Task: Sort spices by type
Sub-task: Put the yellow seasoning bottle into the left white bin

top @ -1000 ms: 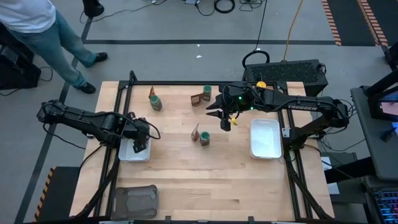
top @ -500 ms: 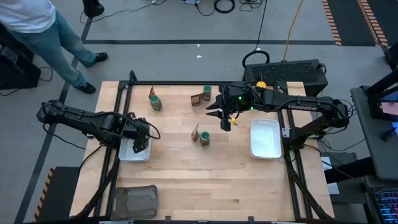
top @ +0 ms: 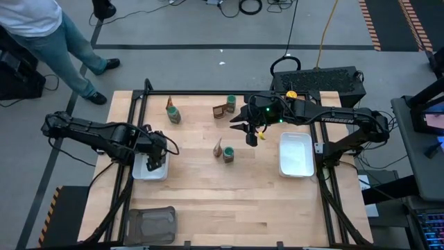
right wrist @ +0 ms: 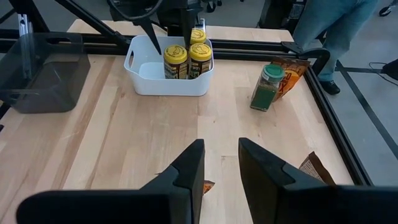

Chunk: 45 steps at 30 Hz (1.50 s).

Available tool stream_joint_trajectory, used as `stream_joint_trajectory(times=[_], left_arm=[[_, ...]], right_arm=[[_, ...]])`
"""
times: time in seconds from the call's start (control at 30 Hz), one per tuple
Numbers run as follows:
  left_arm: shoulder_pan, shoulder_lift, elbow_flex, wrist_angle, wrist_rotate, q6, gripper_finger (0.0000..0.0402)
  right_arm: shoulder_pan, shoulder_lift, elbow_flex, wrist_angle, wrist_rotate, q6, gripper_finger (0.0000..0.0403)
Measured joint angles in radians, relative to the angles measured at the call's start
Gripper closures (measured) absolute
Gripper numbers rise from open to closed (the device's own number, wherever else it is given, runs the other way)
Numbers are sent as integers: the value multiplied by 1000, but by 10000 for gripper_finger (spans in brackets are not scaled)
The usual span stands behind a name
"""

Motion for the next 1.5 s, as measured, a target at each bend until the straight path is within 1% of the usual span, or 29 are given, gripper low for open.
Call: stream_joint_trajectory(times=[0.23, 0.4, 0.47, 0.6, 0.7, 0.8, 0.97, 1.03, 1.07, 1.17, 1.27, 1.33, 1.5], left_arm=[[0, 0, 72, -7, 11, 31, 127], [3, -1, 140, 8, -24, 29, 127], [3, -1, 155, 58, -53, 25, 127], [3, 0, 159, 210, -80, 27, 127], [10, 0, 159, 304, -114, 51, 127], [43, 0, 159, 371, -164, 60, 127], [122, -1, 155, 457, -169, 145, 127], [165, -1, 131, 544, -138, 188, 127], [188, -1, 118, 581, -106, 204, 127], [261, 0, 90, 656, -5, 241, 127], [325, 5, 62, 725, 44, 281, 127], [369, 7, 47, 756, 80, 303, 127], [462, 14, 42, 813, 178, 327, 127]], right_arm=[[0, 0, 0, 0, 1, 0, 321], [-13, 0, 0, 0, 3, 5, 321], [-28, 0, 0, -1, 5, 12, 321], [-66, 0, 0, -6, 6, 56, 321], [-99, 0, 0, -42, 6, 60, 321], [-136, 0, 0, -79, 6, 73, 321], [-205, 0, 1, -134, 6, 161, 319], [-238, 0, 21, -201, 11, 181, 316], [-253, 0, 38, -244, 33, 188, 314], [-295, 0, 88, -367, 151, 192, 303], [-335, 0, 132, -459, 300, 224, 286], [-373, -1, 143, -490, 365, 266, 271], [-517, 0, 142, -574, 317, 359, 226]])
